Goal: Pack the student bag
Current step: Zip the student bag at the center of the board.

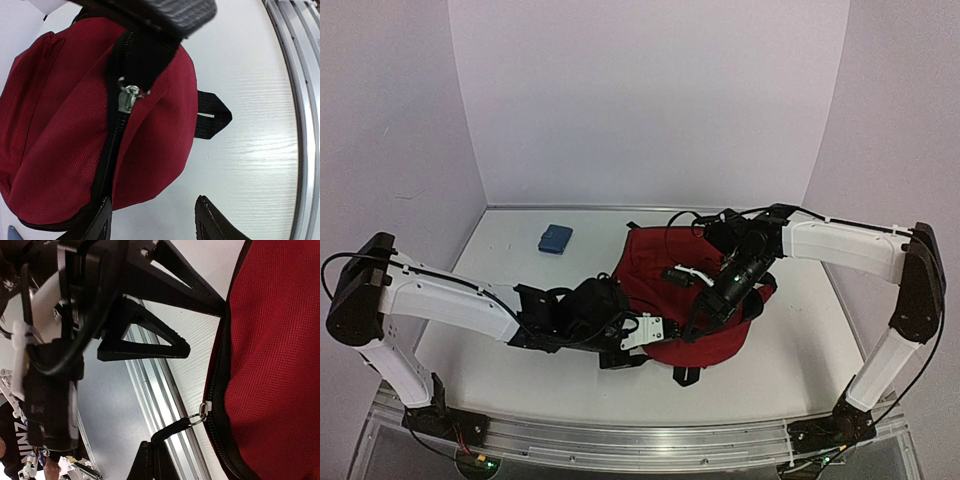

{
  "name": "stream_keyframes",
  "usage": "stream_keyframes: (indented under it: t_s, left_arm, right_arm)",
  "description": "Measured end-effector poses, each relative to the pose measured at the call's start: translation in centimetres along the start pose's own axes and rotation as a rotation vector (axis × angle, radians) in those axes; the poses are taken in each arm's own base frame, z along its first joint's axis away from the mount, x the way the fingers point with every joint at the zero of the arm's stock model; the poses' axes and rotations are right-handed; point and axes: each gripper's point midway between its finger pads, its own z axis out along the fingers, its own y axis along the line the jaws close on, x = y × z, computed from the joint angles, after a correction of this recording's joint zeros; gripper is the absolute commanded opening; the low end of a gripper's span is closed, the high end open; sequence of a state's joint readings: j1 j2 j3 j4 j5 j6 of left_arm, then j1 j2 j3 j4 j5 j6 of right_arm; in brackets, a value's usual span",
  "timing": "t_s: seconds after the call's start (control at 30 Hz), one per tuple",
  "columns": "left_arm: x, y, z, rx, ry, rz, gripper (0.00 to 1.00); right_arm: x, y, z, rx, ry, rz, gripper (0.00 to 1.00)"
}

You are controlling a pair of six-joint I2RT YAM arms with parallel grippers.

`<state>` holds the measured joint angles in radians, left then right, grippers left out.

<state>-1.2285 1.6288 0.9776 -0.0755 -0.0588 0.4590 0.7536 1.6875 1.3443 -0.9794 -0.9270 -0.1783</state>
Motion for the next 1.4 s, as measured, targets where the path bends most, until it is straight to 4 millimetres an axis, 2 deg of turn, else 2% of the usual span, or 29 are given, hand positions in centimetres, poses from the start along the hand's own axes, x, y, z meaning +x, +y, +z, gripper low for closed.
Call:
stream_keyframes:
  t_s: [0.23,0.4,0.5,0.73,0.9,1.0,1.2,1.4]
  left_arm:
    - [-1.4,-0.3,1.4,-0.102,0.010,0.163,0.48]
    - [-2.2,-0.2,1.4,-0.153,0.005,0.228,0.46]
    - [-2.6,-0.2,0.9,-0.166,-0.002,0.247,0.46]
    - [-5.3,0.5,-1.4,-0.206,-0.081,0.249,0.46]
    - [-5.3,0.6,-1.1,-0.219,-0.079,0.265,0.40]
    - [-4.9,0.8,-0.1,-0.231,-0.058,0.265,0.37]
    - [-3.9,1.6,1.6,-0.251,-0.010,0.250,0.26]
    - [-3.8,2.4,1.5,-0.270,-0.004,0.224,0.02]
  right_arm:
    - [0.1,0.0,0.1,-0.007,0.003,0.004,0.00]
    - [0.2,0.0,0.2,-0.010,0.005,0.007,0.00]
    - [0.4,-0.1,0.3,-0.012,0.009,0.012,0.00]
    - [0.4,0.0,0.3,-0.016,0.007,0.011,0.00]
    - [0.4,0.1,0.3,-0.022,0.006,0.012,0.00]
    - [0.3,0.1,0.3,-0.022,0.005,0.013,0.00]
    - [0.4,0.0,0.4,-0.022,0.007,0.014,0.00]
    - [0.8,-0.4,0.5,-0.014,0.015,0.024,0.00]
